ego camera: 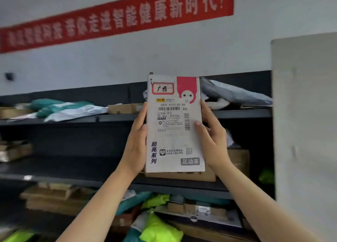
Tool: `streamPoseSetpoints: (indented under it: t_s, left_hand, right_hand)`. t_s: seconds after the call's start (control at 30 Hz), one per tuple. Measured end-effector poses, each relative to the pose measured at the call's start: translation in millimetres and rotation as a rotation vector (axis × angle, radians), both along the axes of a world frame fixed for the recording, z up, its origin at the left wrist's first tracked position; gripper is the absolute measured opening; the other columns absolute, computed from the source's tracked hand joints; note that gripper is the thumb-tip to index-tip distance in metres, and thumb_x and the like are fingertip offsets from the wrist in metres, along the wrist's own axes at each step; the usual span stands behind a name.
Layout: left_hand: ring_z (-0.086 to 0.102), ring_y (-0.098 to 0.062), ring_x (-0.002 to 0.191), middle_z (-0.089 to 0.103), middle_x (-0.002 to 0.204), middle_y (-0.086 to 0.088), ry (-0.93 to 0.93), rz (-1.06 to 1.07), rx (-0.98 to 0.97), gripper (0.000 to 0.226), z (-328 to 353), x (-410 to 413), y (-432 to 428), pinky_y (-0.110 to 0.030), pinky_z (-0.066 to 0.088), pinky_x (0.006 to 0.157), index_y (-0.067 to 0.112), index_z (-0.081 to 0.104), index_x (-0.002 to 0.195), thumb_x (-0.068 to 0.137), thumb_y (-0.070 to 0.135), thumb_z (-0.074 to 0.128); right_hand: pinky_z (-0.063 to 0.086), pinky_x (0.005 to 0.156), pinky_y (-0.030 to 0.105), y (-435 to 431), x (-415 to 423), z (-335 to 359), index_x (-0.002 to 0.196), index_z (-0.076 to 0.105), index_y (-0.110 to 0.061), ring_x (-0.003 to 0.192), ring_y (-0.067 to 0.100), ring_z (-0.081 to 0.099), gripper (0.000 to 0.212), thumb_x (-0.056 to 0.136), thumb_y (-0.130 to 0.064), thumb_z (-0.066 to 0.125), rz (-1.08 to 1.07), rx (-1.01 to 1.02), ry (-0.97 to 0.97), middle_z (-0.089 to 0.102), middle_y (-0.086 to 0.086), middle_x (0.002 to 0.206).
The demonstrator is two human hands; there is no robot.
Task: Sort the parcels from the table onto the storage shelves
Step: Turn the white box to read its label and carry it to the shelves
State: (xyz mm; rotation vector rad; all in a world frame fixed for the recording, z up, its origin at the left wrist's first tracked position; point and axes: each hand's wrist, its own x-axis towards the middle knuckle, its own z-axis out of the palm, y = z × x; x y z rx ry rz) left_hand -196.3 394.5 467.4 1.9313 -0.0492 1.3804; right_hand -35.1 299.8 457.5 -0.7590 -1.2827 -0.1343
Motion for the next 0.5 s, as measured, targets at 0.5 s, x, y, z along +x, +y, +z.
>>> streamPoseSetpoints:
  t_s: [0.5]
  left_hand:
    - [0.032,-0.007,0.141,0.035,0.151,0.021,0.005,0.717,0.032,0.049,-11,-335,96,-0.046,0.028,0.115,0.051,0.022,0.143,0.095,0.043,0.028]
  right_hand:
    - [0.053,0.078,0.016,211,-314,-2,0.134,0.039,-0.036,0.112,0.002,0.063,0.051,0.085,-0.038,0.054,0.592,0.006,-0.062,0.057,-0.001,0.135]
